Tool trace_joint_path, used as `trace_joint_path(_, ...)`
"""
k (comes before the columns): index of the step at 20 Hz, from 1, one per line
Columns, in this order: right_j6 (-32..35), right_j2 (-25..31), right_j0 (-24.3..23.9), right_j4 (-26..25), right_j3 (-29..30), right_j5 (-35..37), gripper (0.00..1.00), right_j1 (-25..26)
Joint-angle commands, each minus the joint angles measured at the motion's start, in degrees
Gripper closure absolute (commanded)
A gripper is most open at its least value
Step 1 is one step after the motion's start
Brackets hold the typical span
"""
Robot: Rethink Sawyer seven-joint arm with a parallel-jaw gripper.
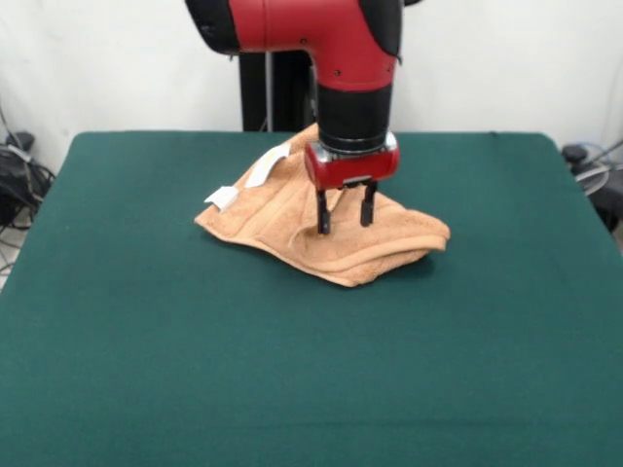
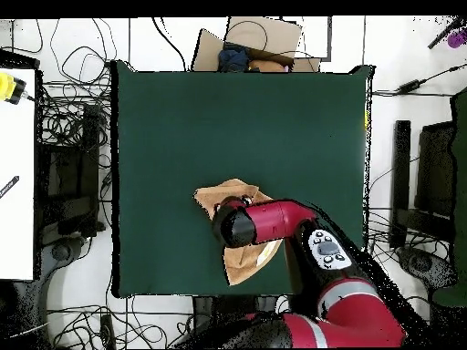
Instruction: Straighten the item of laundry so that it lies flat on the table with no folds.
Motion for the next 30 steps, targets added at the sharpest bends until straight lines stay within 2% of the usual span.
trace_joint_path(1, 4.5, -4.0, 3.9, -1.7, -4.7, 4.4, 0.00, -2.5)
trace_joint_path(6, 10.3, -10.5, 8.6, 2.1, -5.6, 8.8, 0.00, -4.4)
trace_joint_path(13, 15.1, -17.0, 12.8, 6.8, -6.4, 12.6, 0.00, -5.9)
trace_joint_path(19, 18.2, -20.9, 14.6, 11.4, -6.9, 13.7, 0.00, -3.2)
trace_joint_path(24, 13.6, -18.7, 12.1, 13.1, -6.6, 10.1, 0.00, -1.4)
trace_joint_path(27, 11.0, -15.8, 10.2, 11.9, -3.9, 3.4, 0.00, -1.9)
trace_joint_path(30, 20.6, -20.7, 13.4, 15.3, -0.3, -3.8, 0.00, -1.6)
